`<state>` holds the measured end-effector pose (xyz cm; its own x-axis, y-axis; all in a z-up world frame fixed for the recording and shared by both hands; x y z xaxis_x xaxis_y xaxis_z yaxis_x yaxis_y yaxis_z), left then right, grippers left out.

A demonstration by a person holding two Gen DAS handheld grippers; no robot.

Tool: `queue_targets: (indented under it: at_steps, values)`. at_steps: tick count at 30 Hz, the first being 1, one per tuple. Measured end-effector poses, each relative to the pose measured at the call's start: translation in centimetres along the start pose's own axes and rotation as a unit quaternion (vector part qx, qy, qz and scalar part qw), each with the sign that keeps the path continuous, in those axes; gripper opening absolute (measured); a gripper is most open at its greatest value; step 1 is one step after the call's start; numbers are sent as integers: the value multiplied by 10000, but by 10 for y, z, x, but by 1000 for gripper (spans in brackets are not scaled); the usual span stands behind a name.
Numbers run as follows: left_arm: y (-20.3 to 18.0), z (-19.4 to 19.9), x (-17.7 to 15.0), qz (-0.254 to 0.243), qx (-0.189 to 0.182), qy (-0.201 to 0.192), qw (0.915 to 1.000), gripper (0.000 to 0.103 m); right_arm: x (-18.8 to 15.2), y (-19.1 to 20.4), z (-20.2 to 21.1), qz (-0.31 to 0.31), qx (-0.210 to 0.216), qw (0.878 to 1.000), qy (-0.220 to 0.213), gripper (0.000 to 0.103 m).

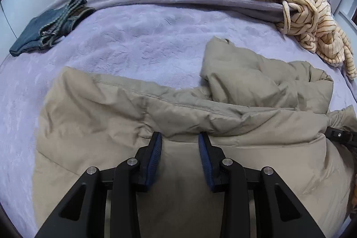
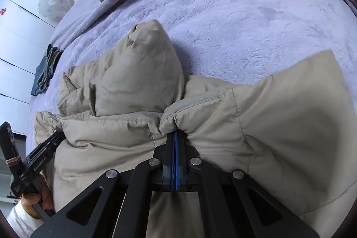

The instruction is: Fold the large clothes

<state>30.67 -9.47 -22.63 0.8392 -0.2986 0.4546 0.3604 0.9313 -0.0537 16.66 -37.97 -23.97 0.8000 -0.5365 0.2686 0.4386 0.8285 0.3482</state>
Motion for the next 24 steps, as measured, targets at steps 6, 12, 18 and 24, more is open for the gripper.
queue_targets:
  at_steps: [6, 12, 18, 24]
  values:
    - [82, 4, 0, 306, 689, -74, 9971, 37, 3, -58, 48, -80, -899, 9944, -542, 0]
    - [100, -35, -1, 670, 780, 102, 9946, 49, 5, -101, 19, -738, -782, 9930, -494, 0]
    - [103, -34, 1, 880, 733, 244, 9931, 51, 15, -109, 16, -977, -748, 9915, -421, 0]
    - [114, 16, -9, 901, 741, 128, 9931, 51, 1, -95, 55, -1070, -562, 9908, -611, 33]
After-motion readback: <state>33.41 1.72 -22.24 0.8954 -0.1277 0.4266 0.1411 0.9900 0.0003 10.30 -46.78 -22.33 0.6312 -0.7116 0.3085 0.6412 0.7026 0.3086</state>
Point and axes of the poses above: each gripper's, at about its wrist camera, not at the fingertips, and z roughly against the way its jaws point, y to its left, x to its top, the point moved 6 cm from there along -z, roughly the way its jaws point
